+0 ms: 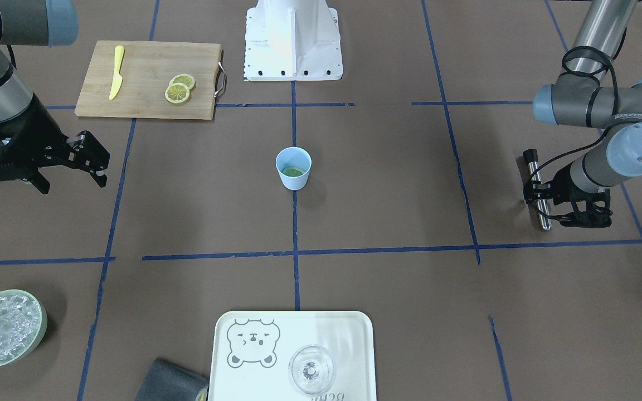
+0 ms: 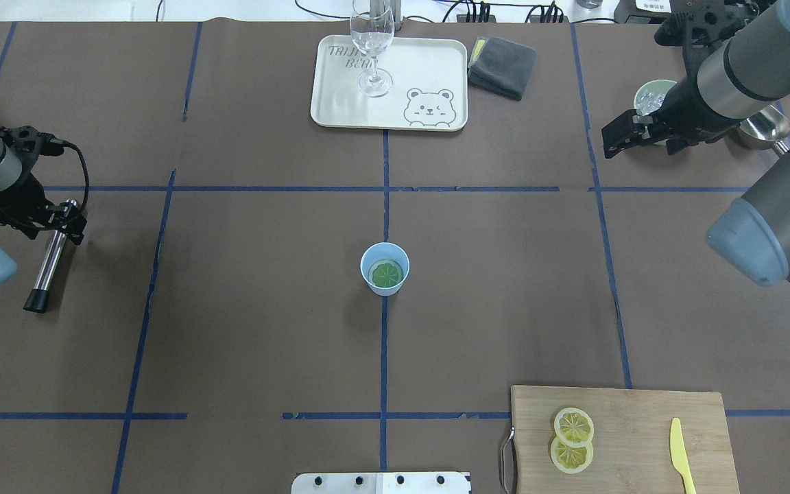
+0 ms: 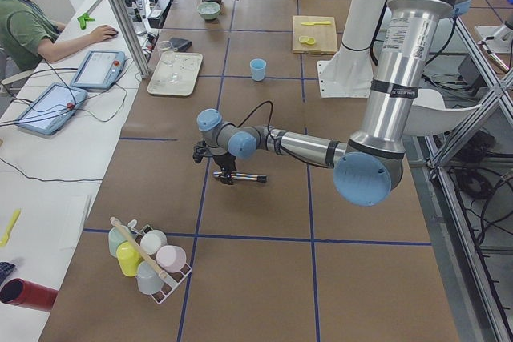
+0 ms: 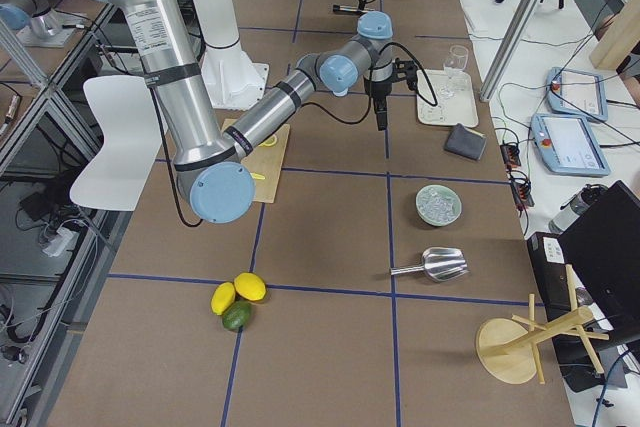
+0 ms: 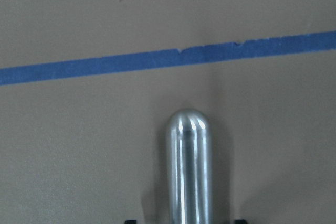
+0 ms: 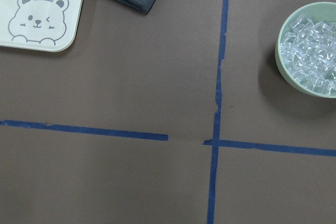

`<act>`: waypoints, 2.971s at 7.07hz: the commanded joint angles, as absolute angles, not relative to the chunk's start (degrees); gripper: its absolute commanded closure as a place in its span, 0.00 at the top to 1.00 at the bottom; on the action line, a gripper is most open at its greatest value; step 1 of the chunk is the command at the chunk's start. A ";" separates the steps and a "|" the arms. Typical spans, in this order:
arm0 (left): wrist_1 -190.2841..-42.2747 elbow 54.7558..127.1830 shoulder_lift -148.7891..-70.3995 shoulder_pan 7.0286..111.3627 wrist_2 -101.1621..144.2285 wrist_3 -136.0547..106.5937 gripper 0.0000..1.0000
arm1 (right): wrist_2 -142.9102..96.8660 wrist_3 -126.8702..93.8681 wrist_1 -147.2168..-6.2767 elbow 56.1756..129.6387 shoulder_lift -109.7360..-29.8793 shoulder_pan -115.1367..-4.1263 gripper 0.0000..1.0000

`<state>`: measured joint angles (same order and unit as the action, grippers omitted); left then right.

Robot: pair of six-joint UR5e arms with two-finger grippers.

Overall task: Squeeze lemon into cup
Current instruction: 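Grasp and lift the silver rod with the left gripper while the right arm withdraws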

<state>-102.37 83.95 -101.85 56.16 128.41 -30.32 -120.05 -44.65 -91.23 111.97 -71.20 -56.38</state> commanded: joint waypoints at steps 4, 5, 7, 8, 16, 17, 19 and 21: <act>-101.61 93.73 -101.34 56.78 120.12 -30.67 0.00 | -120.15 -44.65 -91.23 111.97 -71.54 -56.51 1.00; -101.43 96.39 -101.95 57.04 115.36 -31.37 0.00 | -120.15 -44.82 -91.23 111.89 -71.80 -56.43 1.00; -101.69 100.17 -103.27 60.46 114.18 -38.09 0.00 | -120.15 -45.09 -91.32 111.62 -72.42 -56.43 1.00; -101.52 102.89 -105.88 60.56 110.25 -38.84 0.00 | -120.23 -45.09 -91.32 111.62 -72.77 -56.43 1.00; -98.51 118.36 -119.27 46.85 90.65 -40.69 0.00 | -122.42 -41.42 -91.23 111.44 -77.32 -59.40 1.00; -99.83 119.95 -119.27 46.24 88.09 -40.87 0.00 | -125.30 -38.44 -91.23 111.36 -79.87 -62.63 1.00; -100.19 121.90 -119.27 38.72 76.28 -41.74 0.00 | -129.44 -27.55 -91.40 110.14 -84.88 -70.97 1.00; -107.79 121.38 -118.92 32.19 68.39 -47.53 0.00 | -136.56 -12.40 -91.41 102.35 -85.96 -80.99 1.00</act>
